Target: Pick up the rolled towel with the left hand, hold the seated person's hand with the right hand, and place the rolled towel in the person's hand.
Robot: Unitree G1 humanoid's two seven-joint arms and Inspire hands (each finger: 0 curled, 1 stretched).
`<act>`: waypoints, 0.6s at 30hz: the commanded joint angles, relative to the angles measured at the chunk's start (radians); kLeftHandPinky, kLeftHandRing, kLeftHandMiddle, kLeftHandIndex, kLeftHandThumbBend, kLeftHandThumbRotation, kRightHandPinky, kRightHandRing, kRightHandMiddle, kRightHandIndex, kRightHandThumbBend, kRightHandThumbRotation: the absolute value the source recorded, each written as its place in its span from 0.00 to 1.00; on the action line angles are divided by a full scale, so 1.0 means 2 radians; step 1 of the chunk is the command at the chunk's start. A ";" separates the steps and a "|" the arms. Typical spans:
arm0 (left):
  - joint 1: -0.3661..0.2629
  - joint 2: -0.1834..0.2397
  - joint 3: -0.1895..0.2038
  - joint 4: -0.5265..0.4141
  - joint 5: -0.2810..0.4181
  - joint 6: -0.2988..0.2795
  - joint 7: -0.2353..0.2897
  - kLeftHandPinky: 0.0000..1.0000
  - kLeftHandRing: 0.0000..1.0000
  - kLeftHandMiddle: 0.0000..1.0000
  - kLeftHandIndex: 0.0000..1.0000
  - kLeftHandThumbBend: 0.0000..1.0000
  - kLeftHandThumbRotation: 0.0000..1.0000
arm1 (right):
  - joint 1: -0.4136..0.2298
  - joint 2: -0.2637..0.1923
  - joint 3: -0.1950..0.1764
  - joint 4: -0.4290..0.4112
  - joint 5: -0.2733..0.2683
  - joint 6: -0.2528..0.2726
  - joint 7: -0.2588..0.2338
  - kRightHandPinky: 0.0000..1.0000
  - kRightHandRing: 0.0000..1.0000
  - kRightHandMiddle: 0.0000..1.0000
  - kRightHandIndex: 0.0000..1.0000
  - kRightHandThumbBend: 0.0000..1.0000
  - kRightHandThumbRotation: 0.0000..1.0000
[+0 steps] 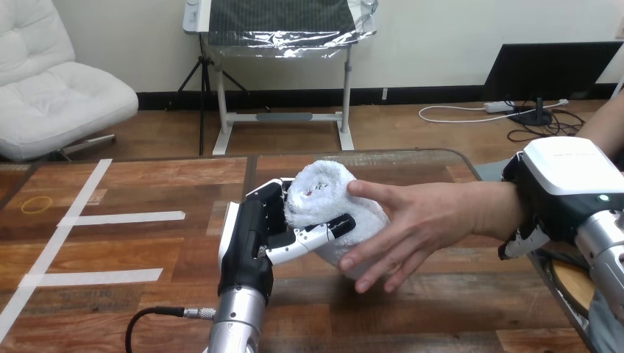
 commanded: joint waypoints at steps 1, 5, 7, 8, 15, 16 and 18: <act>-0.061 -0.048 0.000 -0.030 0.004 0.001 0.004 0.49 0.47 0.46 0.50 0.66 0.00 | -0.038 0.028 0.003 -0.007 0.009 -0.015 -0.015 0.10 0.16 0.24 0.30 0.77 0.00; -0.064 -0.049 -0.003 -0.032 0.008 0.001 0.006 0.48 0.47 0.47 0.50 0.66 0.00 | -0.040 0.029 0.003 -0.005 0.010 -0.014 -0.010 0.10 0.16 0.24 0.30 0.77 0.00; -0.065 -0.050 -0.005 -0.032 0.010 0.001 0.008 0.48 0.47 0.47 0.50 0.66 0.00 | -0.041 0.029 0.003 -0.004 0.010 -0.014 -0.008 0.10 0.16 0.24 0.30 0.76 0.00; -0.065 -0.050 -0.006 -0.032 0.011 0.000 0.008 0.48 0.47 0.47 0.50 0.66 0.00 | -0.041 0.030 0.003 -0.003 0.011 -0.014 -0.007 0.10 0.16 0.24 0.30 0.76 0.00; -0.065 -0.054 -0.013 -0.040 0.015 0.004 0.012 0.49 0.48 0.48 0.50 0.66 0.00 | -0.040 0.029 0.002 0.000 0.014 -0.025 -0.013 0.10 0.16 0.24 0.29 0.76 0.00; -0.065 -0.055 -0.014 -0.042 0.014 0.003 0.011 0.49 0.48 0.48 0.50 0.66 0.00 | -0.040 0.029 0.002 0.001 0.015 -0.026 -0.014 0.10 0.16 0.24 0.29 0.76 0.00; -0.065 -0.056 -0.016 -0.044 0.013 0.002 0.010 0.48 0.47 0.47 0.50 0.66 0.00 | -0.040 0.030 0.001 0.002 0.015 -0.027 -0.015 0.10 0.16 0.24 0.29 0.76 0.00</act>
